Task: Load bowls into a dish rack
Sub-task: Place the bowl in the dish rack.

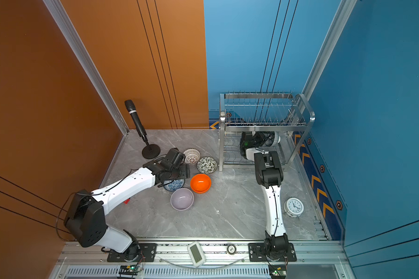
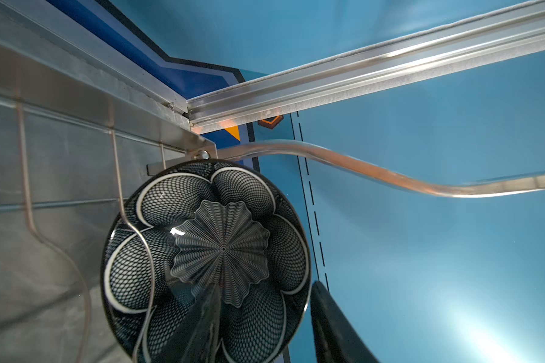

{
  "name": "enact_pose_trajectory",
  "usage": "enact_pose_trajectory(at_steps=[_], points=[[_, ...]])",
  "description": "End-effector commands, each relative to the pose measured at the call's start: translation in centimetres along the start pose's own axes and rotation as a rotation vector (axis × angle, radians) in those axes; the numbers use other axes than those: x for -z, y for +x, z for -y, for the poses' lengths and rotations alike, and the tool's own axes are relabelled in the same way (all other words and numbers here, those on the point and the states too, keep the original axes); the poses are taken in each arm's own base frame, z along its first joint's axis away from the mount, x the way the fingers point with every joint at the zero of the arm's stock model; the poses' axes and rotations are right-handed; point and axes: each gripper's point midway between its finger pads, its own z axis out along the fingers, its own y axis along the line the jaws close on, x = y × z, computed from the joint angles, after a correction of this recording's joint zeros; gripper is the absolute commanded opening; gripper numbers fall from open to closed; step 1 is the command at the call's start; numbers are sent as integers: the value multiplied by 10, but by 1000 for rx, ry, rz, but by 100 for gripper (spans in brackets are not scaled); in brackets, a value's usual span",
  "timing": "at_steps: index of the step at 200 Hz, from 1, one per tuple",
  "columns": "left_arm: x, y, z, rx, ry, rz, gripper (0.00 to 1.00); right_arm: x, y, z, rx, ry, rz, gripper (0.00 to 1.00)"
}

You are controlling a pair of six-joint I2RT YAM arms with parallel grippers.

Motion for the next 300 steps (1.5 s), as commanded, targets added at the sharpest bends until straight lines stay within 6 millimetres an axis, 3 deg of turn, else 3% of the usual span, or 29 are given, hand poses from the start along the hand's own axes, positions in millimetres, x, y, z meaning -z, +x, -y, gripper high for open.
enact_pose_trajectory(at_steps=[1, 84, 166, 171, 188, 228, 233, 300], points=[[5, 4, -7, -8, -17, 2, 78, 9, 0, 18, -45, 11, -6, 52], [18, 6, -11, -8, -6, 17, 78, 34, 4, 30, -88, 6, 13, 52], [39, 7, -15, -5, 12, 50, 78, 71, 17, 42, -123, -1, 30, 54], [35, 16, -22, -10, -4, 32, 78, 73, 18, 43, -124, -3, 30, 54], [40, 19, -25, -9, -4, 37, 78, 82, 24, 46, -129, -4, 27, 54], [55, 20, -32, -2, -2, 65, 78, 100, 40, 49, -140, -16, 19, 54], [57, 20, -33, -2, -1, 69, 78, 103, 41, 60, -165, -16, 20, 54], [75, 21, -42, 26, 1, 98, 77, 129, 67, 64, -188, -55, 15, 54]])
